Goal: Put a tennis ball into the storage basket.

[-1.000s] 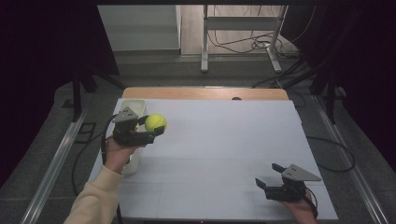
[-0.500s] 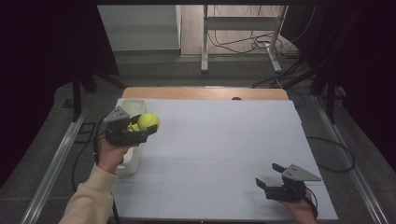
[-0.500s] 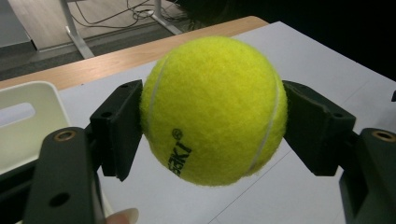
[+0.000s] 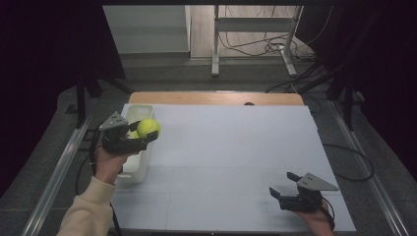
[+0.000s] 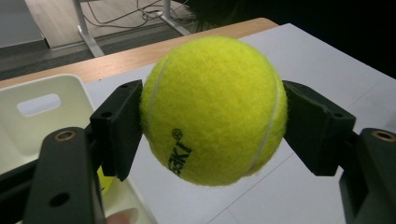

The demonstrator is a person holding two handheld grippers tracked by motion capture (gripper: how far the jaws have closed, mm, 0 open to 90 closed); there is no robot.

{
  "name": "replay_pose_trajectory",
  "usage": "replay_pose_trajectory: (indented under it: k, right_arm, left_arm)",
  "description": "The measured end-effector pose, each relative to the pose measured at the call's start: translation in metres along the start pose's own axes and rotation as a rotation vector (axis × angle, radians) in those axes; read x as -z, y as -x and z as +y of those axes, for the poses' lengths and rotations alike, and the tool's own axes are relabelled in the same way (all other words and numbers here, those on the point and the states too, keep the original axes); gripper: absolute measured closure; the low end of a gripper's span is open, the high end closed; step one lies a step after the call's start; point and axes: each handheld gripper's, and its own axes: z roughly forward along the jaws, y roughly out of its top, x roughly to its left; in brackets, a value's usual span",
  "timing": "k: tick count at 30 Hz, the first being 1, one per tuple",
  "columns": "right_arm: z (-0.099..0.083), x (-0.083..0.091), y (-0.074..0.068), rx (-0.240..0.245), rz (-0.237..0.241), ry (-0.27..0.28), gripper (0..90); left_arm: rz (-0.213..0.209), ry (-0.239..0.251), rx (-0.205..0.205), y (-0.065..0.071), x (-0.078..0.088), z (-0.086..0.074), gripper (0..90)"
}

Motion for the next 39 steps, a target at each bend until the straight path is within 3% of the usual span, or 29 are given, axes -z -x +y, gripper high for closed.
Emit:
replay_pose_trajectory:
  k: [22, 39]
  right_arm:
    - [0.0, 0.0, 0.0, 0.0, -0.001, -0.001, 12.6]
    - [0.0, -0.001, 0.0, 0.001, -0.001, -0.003, 12.6]
  left_arm:
    - [0.064, 0.003, 0.04, -0.022, 0.02, -0.008, 26.6]
    - [0.103, -0.033, 0.073, -0.04, 0.017, -0.019, 26.6]
